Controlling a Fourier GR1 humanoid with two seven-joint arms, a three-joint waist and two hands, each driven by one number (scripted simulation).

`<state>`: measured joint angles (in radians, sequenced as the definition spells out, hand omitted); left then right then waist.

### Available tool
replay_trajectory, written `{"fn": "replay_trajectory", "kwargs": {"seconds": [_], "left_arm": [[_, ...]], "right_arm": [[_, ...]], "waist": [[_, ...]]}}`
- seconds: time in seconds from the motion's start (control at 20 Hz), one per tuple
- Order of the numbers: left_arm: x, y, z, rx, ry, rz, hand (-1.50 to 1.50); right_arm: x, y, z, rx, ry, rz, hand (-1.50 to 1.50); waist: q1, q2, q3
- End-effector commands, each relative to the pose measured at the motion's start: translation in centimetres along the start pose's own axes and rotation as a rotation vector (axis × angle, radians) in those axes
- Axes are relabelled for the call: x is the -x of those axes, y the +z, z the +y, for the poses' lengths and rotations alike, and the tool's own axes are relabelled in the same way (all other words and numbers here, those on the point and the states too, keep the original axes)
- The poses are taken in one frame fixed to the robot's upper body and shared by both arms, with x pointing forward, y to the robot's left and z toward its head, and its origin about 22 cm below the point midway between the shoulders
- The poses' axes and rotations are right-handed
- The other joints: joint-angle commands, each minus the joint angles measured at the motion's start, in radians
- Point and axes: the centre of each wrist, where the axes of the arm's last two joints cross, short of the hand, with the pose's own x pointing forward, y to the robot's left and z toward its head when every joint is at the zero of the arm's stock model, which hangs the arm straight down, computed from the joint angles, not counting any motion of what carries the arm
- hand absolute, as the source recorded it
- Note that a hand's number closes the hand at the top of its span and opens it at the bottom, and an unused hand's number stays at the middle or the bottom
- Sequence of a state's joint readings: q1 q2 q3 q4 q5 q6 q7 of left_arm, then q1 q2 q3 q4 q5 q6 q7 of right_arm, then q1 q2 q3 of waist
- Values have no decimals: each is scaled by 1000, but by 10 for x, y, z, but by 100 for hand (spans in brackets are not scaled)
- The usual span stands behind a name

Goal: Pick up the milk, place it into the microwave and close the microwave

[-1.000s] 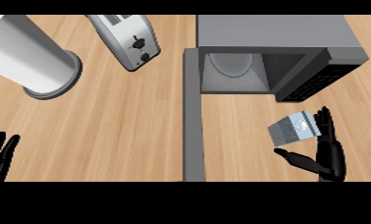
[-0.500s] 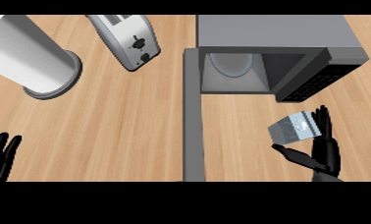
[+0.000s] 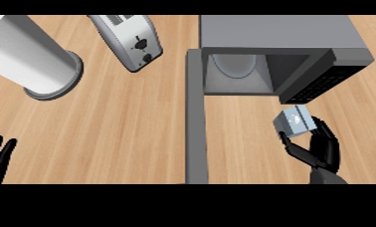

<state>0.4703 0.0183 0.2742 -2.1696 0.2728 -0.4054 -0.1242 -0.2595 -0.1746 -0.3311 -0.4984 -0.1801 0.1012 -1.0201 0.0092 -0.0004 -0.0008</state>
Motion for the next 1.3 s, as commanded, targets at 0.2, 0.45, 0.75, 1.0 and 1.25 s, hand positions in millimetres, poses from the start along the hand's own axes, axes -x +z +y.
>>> {"fn": "replay_trajectory", "kwargs": {"seconds": [0.2,0.45,0.75,1.0,1.25], "left_arm": [[5,-9,-4,-9,2,5,-150],[5,4,11,-27,-11,-8,-150],[-18,2,13,-31,-7,-11,-150],[-4,6,22,-17,-14,-9,-150],[-1,12,16,-36,8,2,-150]], "right_arm": [[-4,-3,18,-139,-166,-21,150],[-4,5,43,-267,-196,23,150],[-29,-19,69,-413,-207,-25,150],[-65,6,85,-444,-197,-13,150],[-107,19,126,-435,-183,4,150]], "waist": [[-9,-1,1],[-6,-2,0],[-9,-2,0],[-14,-3,0],[-11,-3,0]]}}
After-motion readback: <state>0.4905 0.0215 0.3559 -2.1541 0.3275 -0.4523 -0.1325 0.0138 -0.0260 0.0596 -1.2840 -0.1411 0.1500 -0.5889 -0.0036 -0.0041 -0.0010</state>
